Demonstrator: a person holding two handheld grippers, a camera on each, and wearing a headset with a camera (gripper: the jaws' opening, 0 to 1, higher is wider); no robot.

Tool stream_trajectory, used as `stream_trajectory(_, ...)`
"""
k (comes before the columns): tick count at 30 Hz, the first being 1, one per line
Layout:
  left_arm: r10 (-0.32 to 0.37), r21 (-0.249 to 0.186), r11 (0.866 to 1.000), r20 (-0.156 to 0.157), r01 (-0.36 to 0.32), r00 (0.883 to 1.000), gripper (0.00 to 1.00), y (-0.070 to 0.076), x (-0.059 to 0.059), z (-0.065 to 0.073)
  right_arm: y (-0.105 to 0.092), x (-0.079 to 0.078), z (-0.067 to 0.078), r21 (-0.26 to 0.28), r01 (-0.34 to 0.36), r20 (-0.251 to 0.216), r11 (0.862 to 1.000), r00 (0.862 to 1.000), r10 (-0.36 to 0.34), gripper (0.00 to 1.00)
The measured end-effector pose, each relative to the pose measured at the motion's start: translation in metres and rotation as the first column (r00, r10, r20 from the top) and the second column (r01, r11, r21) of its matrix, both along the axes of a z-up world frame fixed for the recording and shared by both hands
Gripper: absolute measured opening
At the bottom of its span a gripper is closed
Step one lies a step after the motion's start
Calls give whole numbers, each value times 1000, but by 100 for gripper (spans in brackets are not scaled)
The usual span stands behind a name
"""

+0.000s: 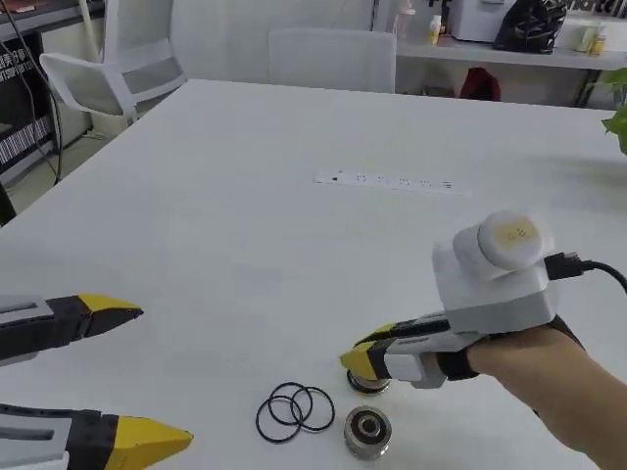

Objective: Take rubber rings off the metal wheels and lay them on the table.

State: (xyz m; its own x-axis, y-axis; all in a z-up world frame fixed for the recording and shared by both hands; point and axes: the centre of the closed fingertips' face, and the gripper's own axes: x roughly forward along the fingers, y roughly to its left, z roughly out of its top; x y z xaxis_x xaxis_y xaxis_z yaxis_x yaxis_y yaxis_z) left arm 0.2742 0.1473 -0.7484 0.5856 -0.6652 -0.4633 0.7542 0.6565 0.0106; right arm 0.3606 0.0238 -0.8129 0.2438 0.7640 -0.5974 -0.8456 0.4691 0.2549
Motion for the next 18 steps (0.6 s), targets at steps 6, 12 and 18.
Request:
stream_trajectory(6,-30,5,1000,23,30,999,75,-8,10,8,-11,9,6,66,25,-10,997,1000,-25,21)
stream_trajectory(12,-75,7,997,57,74,996,75,-20,24,20,-29,19,-3,78,98,-55,992,994,-94,21)
stream_trajectory(18,-144,27,989,85,143,986,73,-39,35,26,-44,20,-18,45,122,-87,991,989,-118,21)
